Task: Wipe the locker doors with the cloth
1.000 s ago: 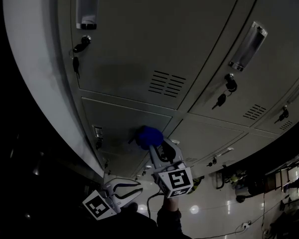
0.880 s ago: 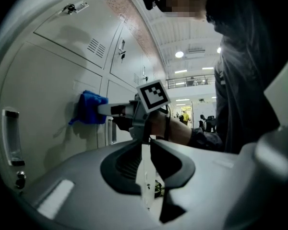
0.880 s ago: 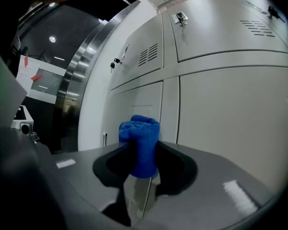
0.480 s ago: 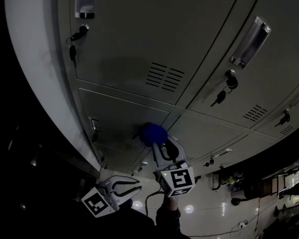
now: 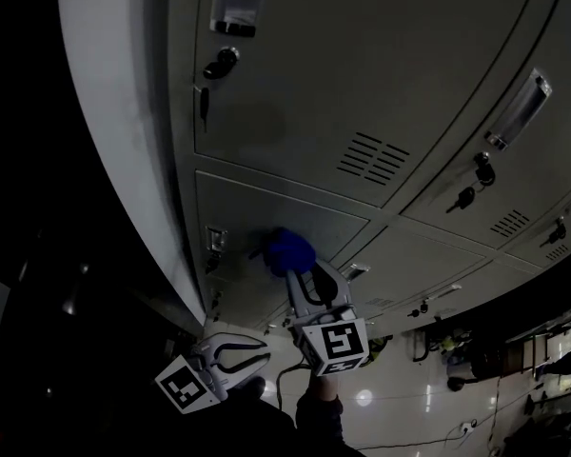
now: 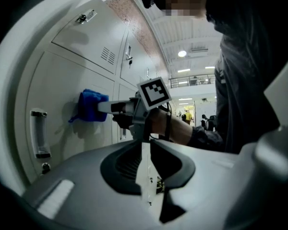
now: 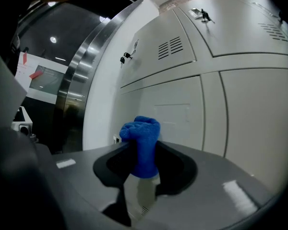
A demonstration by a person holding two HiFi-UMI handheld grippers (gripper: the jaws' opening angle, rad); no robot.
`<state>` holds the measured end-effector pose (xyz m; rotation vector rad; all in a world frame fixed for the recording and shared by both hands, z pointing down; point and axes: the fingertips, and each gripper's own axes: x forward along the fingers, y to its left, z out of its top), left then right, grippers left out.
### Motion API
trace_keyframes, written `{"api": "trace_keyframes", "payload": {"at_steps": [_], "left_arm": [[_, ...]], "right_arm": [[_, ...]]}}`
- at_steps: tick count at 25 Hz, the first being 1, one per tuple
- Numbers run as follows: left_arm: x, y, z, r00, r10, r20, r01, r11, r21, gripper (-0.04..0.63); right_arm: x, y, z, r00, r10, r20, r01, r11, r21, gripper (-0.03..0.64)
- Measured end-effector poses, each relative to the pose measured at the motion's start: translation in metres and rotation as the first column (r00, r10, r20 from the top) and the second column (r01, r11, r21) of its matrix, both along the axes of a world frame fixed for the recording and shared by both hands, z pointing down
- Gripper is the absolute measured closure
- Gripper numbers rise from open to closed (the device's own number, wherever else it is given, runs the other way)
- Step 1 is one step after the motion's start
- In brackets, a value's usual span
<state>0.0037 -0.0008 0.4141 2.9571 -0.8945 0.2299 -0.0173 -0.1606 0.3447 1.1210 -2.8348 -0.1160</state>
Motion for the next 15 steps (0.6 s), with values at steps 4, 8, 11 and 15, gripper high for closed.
{"api": "trace_keyframes", "payload": {"at_steps": [4, 8, 11, 15], "left_arm": [[-0.036, 0.004, 0.001, 1.000, -0.023, 0.004, 0.023, 1.000, -0.006, 0.541], [-0.067, 0.010, 0.004, 0.999, -0.034, 0.016, 0.034, 0.999, -0.012, 0.541], [-0.086, 0.014, 0.005, 0.999, -0.036, 0.024, 0.037, 0.999, -0.016, 0.541], [-0.106, 0.018, 0.007, 0.998, -0.044, 0.037, 0.045, 0.999, -0.023, 0.541]], "right_arm": [[-0.044, 0.007, 0.002, 0.999, -0.040, 0.009, 0.040, 0.999, -0.002, 0.499], [-0.093, 0.017, 0.010, 0.995, -0.097, 0.004, 0.097, 0.995, -0.017, 0.499], [-0.125, 0.022, 0.024, 0.992, -0.130, -0.004, 0.129, 0.991, -0.045, 0.499], [-0.148, 0.019, 0.042, 0.993, -0.121, -0.009, 0.120, 0.990, -0.079, 0.499]]}}
